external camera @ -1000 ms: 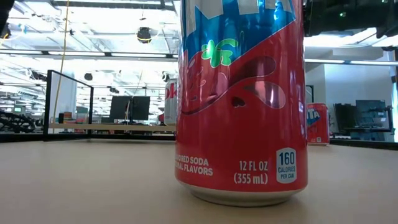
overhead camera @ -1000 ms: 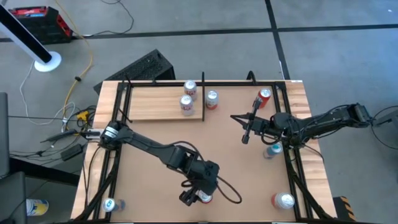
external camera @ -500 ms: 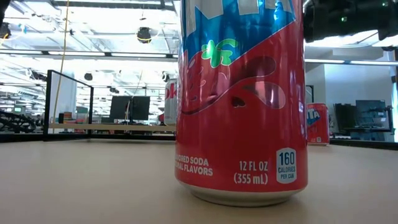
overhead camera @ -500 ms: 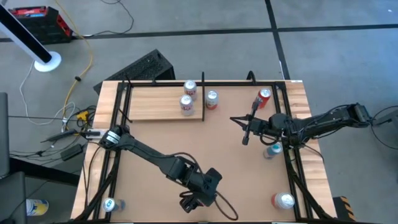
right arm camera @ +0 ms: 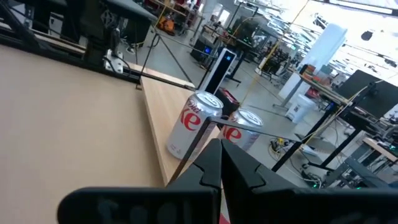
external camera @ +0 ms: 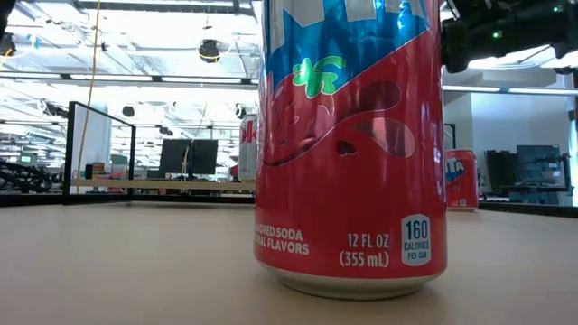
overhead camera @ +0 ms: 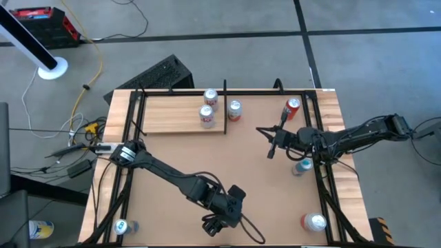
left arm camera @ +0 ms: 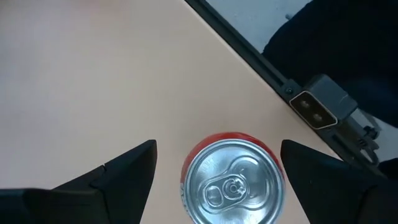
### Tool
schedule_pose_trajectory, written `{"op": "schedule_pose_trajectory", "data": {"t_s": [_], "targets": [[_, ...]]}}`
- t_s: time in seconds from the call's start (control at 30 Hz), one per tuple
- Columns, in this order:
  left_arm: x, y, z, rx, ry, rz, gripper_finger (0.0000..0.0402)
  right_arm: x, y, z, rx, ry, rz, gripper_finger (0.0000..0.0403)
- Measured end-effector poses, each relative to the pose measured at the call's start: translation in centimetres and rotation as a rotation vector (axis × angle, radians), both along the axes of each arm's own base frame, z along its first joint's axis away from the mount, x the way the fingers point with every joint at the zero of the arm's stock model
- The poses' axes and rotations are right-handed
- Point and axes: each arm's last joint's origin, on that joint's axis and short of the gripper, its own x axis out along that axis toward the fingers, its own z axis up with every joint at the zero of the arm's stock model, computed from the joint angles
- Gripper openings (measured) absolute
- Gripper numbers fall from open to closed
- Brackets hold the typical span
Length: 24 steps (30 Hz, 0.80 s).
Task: Place canned beverage on shelf
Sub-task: Put the bottom red soda can on the shelf
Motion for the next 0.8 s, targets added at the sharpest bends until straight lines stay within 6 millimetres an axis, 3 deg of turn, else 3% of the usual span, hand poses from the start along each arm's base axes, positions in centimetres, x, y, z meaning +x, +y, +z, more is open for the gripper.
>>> {"op": "schedule_pose_trajectory", "data": {"t_s": [0.23,0.4,0.8], "targets": [[0.0,0.0,-1.0,-0.027,0.071,0.002,0.0327,0.0,0.0,0.3,-0.022,-0.024,0.001,0.0029],[0.9,-0.1,-2.8,-0.073,0.108,-0.020,0.0327,0.0,0.0,0.5,-0.030,-0.034,0.003,0.0029],[0.9,1.3,-3.4,-0.080,0.206,0.011,0.0327,0.0,0.0,0.5,-0.032,-0.034,0.017,0.0029]]}}
